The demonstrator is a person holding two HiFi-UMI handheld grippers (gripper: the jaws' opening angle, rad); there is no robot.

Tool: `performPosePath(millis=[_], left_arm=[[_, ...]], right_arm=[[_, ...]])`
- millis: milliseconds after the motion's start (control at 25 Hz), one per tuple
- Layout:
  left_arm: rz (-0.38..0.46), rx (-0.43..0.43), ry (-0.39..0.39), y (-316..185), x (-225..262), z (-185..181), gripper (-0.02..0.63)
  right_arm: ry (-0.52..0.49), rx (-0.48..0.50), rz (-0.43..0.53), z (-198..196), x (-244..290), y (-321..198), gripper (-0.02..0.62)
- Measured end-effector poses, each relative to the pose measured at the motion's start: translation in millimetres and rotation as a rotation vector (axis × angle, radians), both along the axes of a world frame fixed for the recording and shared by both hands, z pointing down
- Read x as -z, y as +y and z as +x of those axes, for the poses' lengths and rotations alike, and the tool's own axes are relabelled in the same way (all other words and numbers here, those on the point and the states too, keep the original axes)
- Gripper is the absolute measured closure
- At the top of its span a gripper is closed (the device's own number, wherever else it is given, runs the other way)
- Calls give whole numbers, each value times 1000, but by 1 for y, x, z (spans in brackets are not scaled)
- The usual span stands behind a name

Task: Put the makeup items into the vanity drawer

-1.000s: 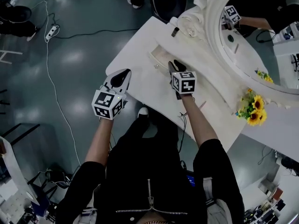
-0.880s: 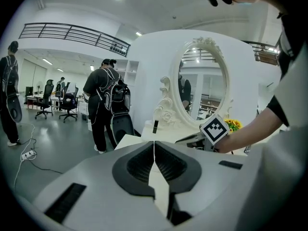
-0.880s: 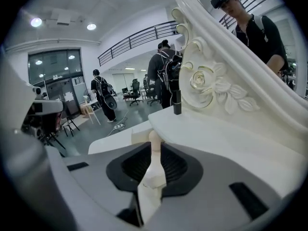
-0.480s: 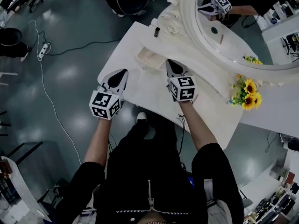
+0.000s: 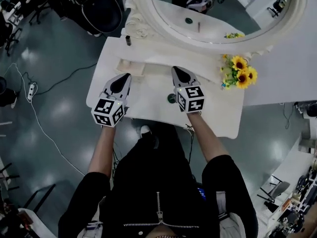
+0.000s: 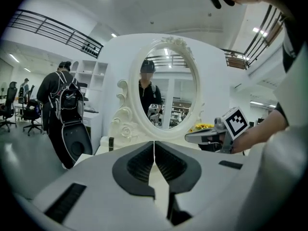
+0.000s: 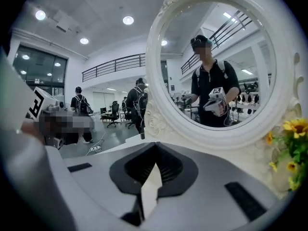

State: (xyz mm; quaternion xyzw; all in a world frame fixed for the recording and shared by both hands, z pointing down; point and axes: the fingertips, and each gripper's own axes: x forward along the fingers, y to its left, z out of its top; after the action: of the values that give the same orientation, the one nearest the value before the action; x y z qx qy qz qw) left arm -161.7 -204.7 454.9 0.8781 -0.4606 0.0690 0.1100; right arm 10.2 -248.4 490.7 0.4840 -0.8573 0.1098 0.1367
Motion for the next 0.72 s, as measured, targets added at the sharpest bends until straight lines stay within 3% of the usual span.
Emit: performPosePath(millis=[280, 720], left_arm=[[15, -104, 10, -4, 8, 52, 583], [-19, -173, -10, 1, -6, 87, 583]], right_arm=[[4, -116, 8, 63, 6, 22, 589], [-5, -146, -43, 82, -12, 45, 589]])
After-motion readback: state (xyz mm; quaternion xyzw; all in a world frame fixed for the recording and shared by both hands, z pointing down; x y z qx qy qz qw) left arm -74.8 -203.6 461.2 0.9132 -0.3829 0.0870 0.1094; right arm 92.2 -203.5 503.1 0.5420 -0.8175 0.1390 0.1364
